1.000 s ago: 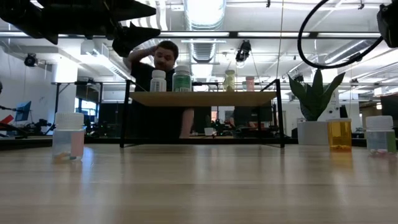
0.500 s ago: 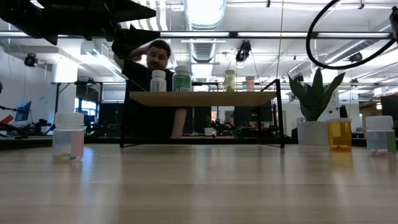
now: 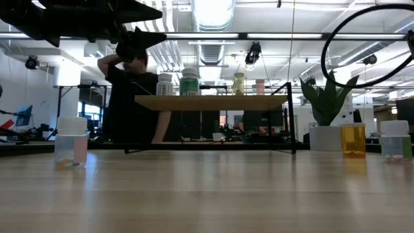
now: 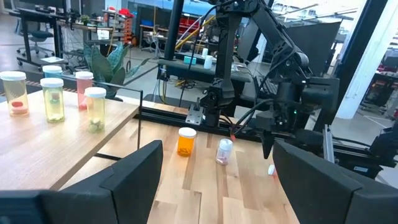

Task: Pick and place medicine bottles onto shelf by color
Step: Put the pink pill bottle on the shelf

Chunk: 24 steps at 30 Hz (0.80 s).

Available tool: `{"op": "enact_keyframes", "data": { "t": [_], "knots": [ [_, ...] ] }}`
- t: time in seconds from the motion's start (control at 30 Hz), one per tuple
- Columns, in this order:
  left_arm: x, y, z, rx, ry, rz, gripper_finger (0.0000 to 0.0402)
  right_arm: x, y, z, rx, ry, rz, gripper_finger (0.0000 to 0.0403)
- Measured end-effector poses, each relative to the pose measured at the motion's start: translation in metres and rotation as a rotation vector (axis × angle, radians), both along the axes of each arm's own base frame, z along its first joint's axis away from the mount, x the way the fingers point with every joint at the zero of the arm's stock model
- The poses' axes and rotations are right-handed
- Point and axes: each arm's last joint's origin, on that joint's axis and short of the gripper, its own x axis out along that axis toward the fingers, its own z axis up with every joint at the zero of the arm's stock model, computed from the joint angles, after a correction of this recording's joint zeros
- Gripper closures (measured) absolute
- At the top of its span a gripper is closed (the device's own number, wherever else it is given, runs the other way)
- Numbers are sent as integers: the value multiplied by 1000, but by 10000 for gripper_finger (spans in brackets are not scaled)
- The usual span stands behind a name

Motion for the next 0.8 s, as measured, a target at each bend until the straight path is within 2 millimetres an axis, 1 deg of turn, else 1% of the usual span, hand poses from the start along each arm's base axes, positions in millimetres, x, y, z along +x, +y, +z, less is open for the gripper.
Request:
{"op": "enact_keyframes", "data": {
  "t": [0.4, 0.7, 0.8],
  "knots": [
    [0, 0, -4, -26, 31, -1, 114, 6, 9, -18, 4, 39, 17, 161],
    [0, 0, -2, -23, 14, -1, 114, 5, 8, -14, 15, 35, 40, 161],
    [0, 1, 5, -17, -5, 3, 114, 5, 8, -13, 12, 26, 52, 161]
  ]
}}
